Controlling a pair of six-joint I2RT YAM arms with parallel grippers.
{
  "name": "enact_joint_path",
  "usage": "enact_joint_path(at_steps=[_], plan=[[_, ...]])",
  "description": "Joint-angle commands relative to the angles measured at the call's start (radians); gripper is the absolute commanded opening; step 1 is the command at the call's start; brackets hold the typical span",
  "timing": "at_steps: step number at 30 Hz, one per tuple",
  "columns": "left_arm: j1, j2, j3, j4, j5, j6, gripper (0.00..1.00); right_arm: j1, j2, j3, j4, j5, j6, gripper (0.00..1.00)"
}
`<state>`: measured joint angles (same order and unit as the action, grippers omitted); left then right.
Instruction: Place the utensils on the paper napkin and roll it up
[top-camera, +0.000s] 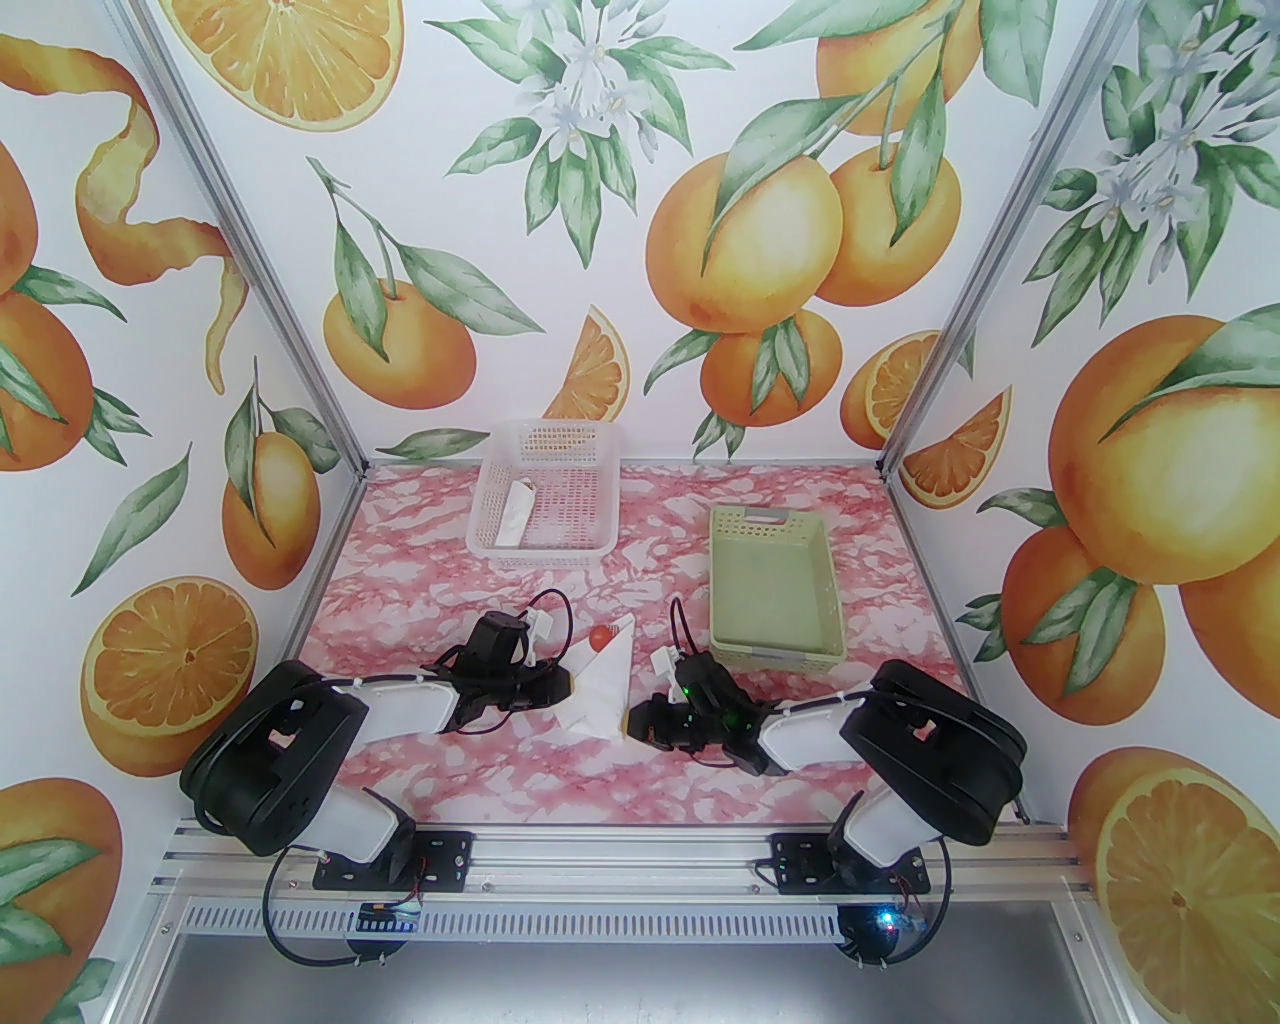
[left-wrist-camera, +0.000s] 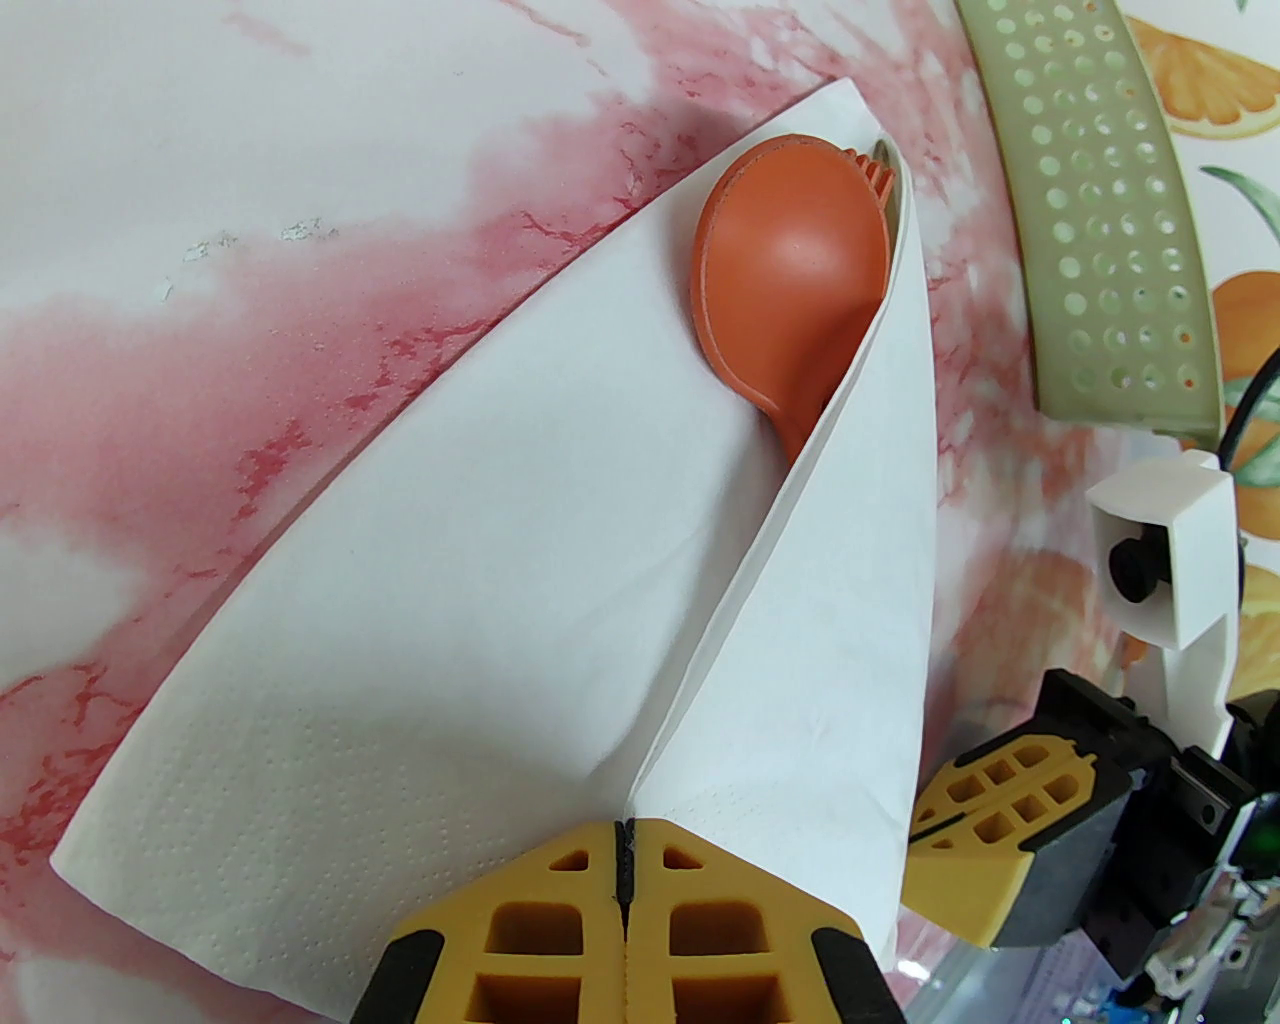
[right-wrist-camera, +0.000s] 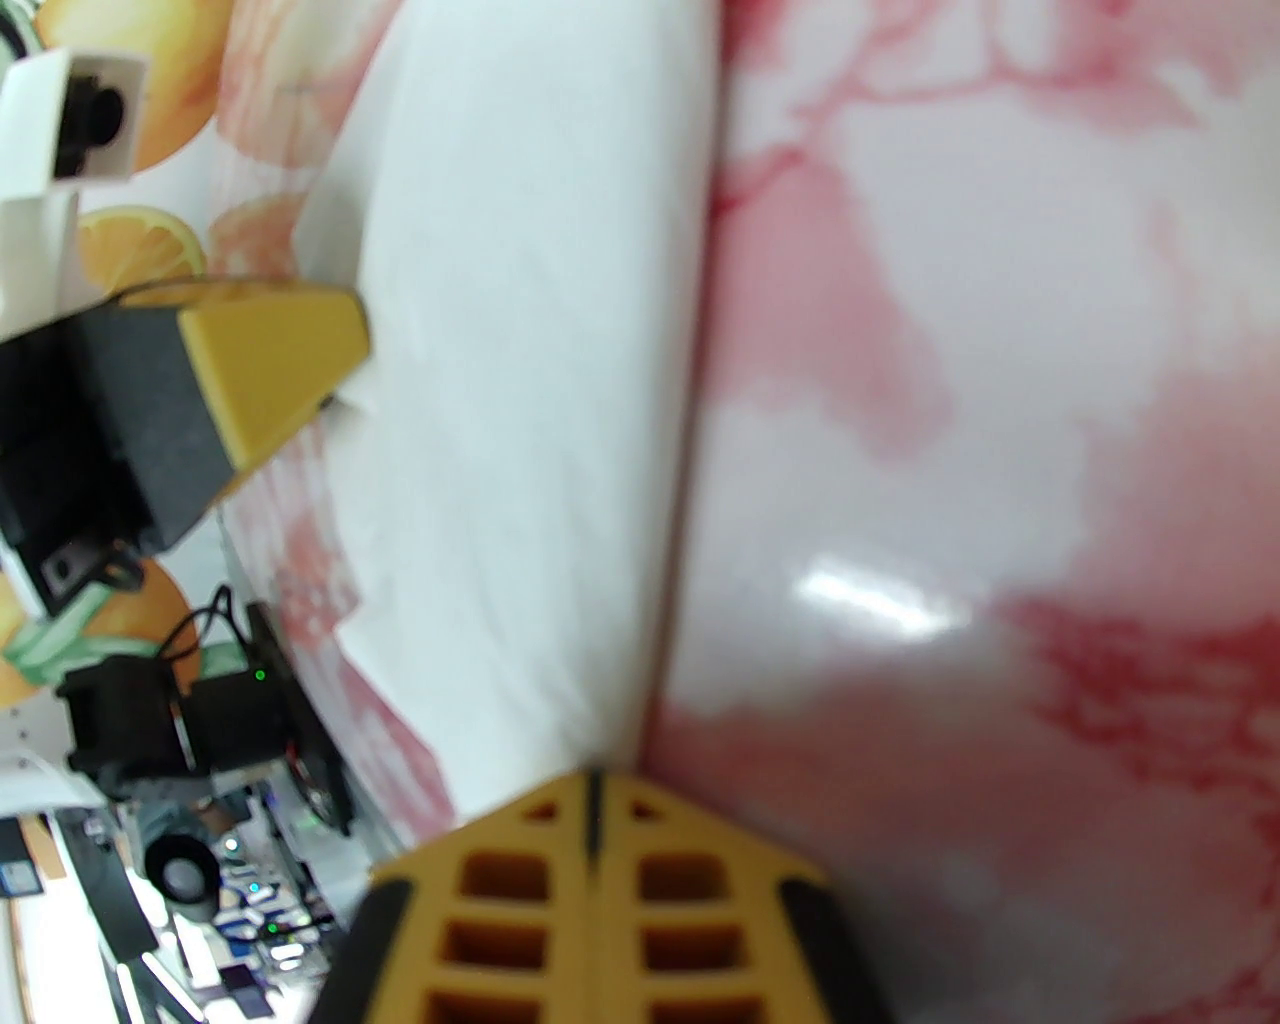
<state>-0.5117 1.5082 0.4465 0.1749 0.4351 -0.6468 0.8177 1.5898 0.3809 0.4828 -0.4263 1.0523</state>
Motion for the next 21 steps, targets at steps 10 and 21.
enact_joint_path(at_steps=[10, 21], plan=[[-0.002, -0.008, -0.006, -0.086, -0.049, 0.022, 0.02, -0.010, -0.113, 0.080, -0.243, 0.054, -0.095, 0.00], [-0.005, -0.009, -0.008, -0.079, -0.052, 0.018, 0.02, -0.021, -0.041, 0.141, -0.192, 0.022, -0.098, 0.00]])
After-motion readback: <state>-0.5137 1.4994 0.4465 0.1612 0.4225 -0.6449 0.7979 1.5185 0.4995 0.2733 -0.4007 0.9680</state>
